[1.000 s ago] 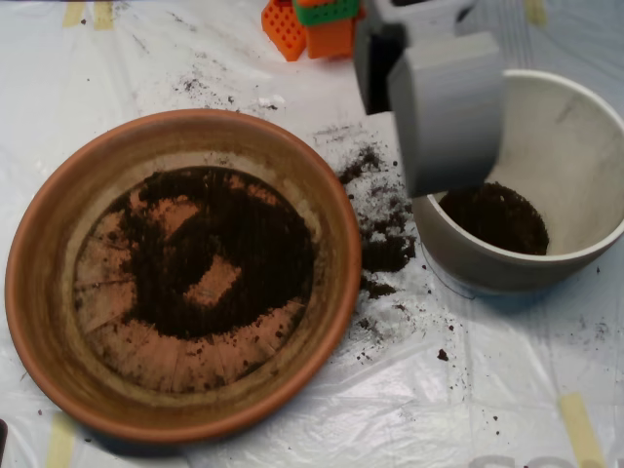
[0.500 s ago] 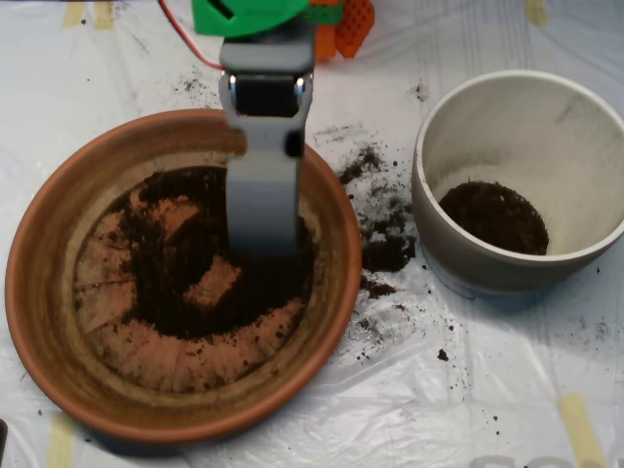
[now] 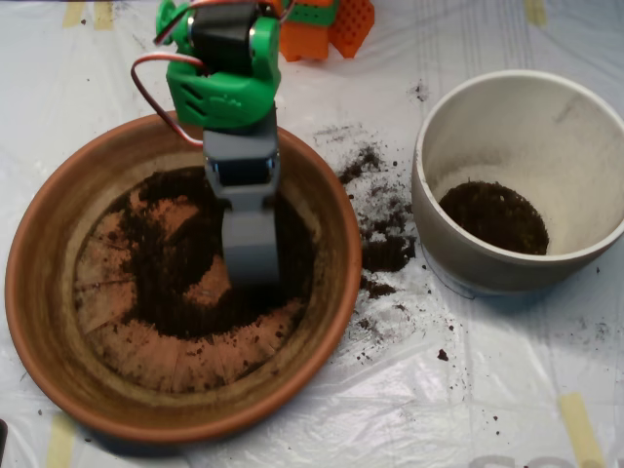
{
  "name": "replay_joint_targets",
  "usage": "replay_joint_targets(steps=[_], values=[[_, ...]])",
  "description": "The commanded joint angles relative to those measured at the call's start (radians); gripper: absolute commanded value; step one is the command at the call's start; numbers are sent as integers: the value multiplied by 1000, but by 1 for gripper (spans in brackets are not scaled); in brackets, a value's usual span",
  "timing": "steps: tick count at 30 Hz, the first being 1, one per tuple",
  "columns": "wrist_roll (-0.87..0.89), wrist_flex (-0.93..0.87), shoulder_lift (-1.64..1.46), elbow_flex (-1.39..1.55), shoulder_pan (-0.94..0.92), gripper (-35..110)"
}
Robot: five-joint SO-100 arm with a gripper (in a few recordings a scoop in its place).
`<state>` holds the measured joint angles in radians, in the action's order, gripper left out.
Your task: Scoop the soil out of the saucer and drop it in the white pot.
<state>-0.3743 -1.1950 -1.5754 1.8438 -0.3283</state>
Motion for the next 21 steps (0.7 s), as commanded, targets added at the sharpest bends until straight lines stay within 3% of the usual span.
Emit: replay_joint_targets(steps=[1, 9, 21], values=[[-69, 34, 14, -15, -15, 38], [-103, 124, -15, 43, 55, 38], [-57, 94, -46, 97, 63, 39]])
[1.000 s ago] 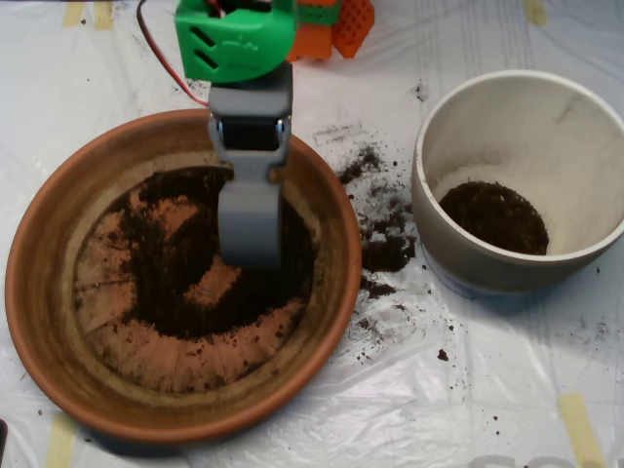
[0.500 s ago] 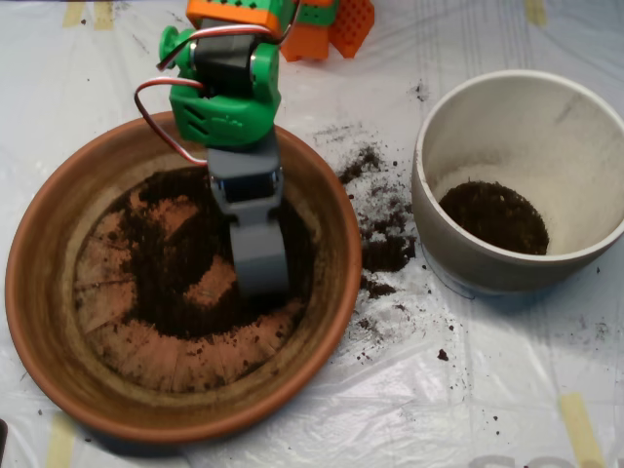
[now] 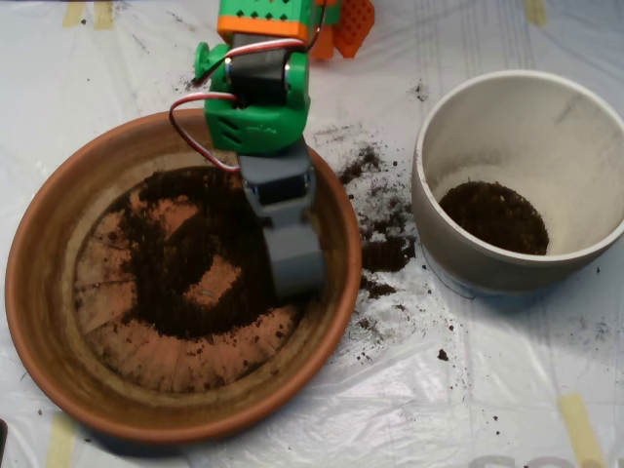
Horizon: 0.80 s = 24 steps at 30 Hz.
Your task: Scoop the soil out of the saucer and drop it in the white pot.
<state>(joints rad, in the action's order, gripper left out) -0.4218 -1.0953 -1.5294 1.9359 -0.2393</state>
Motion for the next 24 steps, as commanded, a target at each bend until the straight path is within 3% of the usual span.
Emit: replay_joint_targets(steps=[1, 19, 20, 22, 24], values=[[-12, -3, -92, 3, -29, 39], [-32, 41, 133, -161, 0, 38], [-31, 41, 127, -155, 3, 32], [-20, 55, 100, -126, 5, 7], [-25, 97, 57, -60, 12, 1]])
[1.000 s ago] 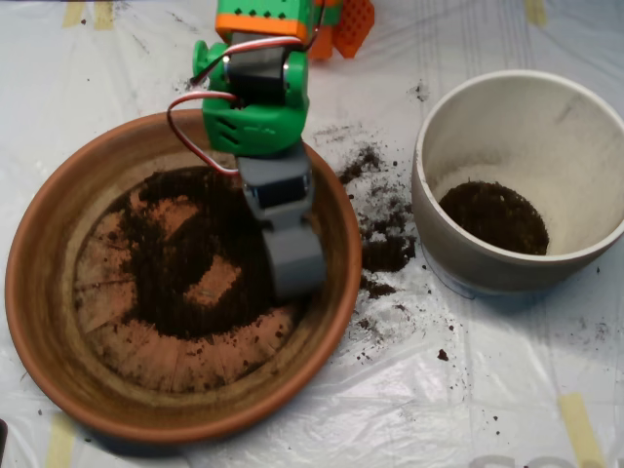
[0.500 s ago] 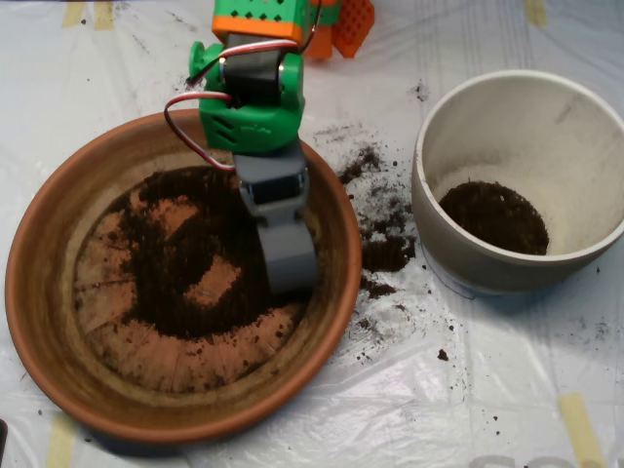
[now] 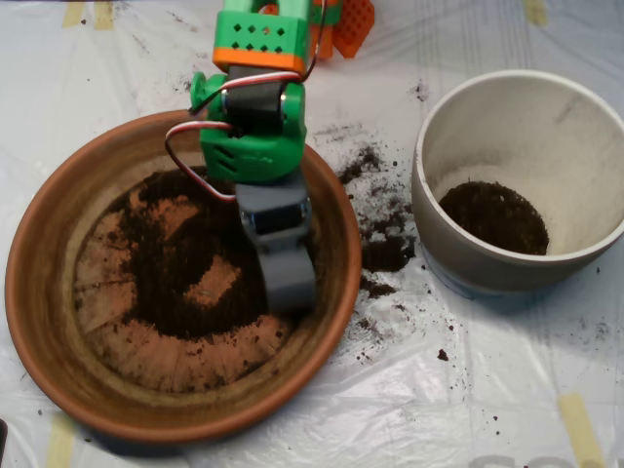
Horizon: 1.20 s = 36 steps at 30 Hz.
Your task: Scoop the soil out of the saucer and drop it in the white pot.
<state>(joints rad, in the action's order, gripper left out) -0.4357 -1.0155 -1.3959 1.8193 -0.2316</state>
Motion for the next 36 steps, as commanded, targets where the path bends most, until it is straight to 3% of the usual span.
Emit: replay_joint_targets(steps=[1, 6, 16, 36], values=[[-15, 38, -103, 92, 6, 0], [-43, 103, -239, 213, 11, 0], [29, -54, -385, 112, 57, -1], [110, -166, -635, 26, 129, -1]])
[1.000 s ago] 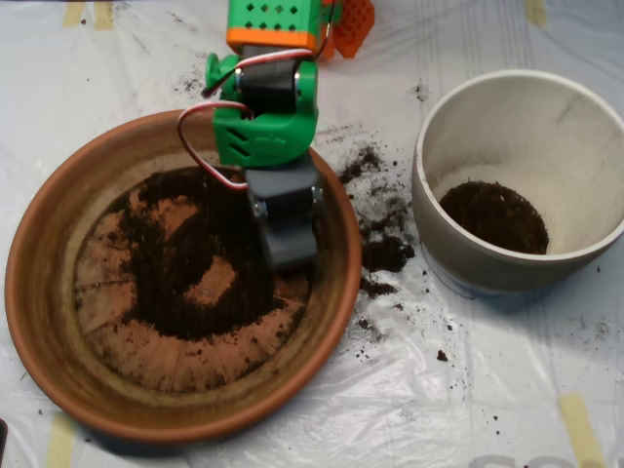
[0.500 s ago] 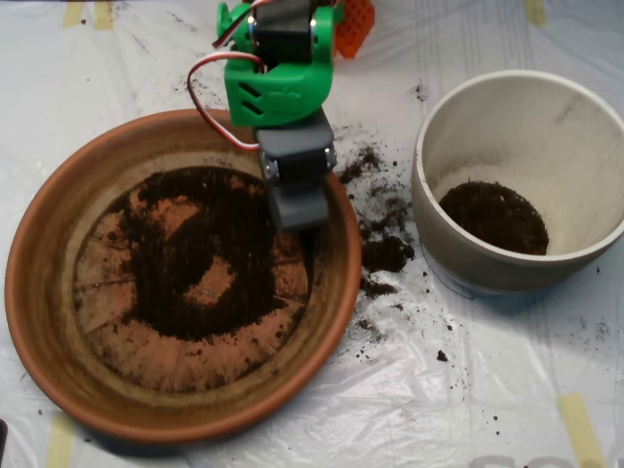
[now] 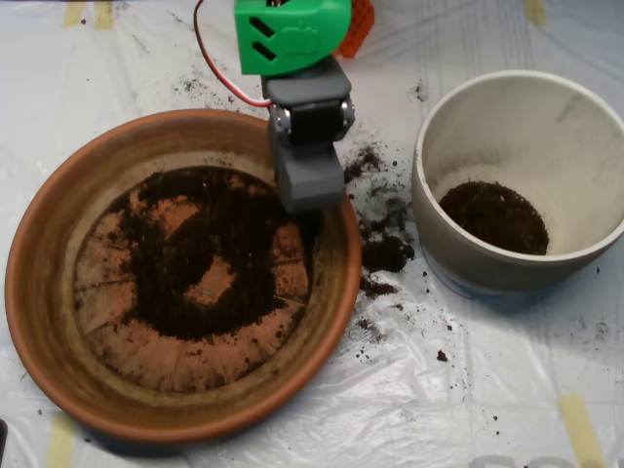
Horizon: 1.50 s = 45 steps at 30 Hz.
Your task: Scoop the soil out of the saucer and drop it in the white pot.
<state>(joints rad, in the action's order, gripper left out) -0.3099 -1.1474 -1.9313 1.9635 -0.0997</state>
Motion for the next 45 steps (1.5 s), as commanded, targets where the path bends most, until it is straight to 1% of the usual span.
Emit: replay_joint_targets(steps=[1, 9, 14, 18, 23, 29, 33, 34, 37, 38, 41, 45], values=[[-17, -49, -110, -138, 0, -1], [5, -227, -179, -367, 101, -1], [29, -314, -160, -535, 221, -1], [48, -365, -84, -667, 339, -1], [49, -387, 29, -785, 468, -1], [41, -414, 245, -957, 482, -1], [20, -433, 295, -991, 503, 0], [18, -456, 314, -1015, 512, 1], [8, -485, 331, -1020, 534, 30], [9, -488, 330, -1015, 535, 36], [18, -494, 324, -1014, 538, 41], [20, -506, 318, -1012, 543, 41]])
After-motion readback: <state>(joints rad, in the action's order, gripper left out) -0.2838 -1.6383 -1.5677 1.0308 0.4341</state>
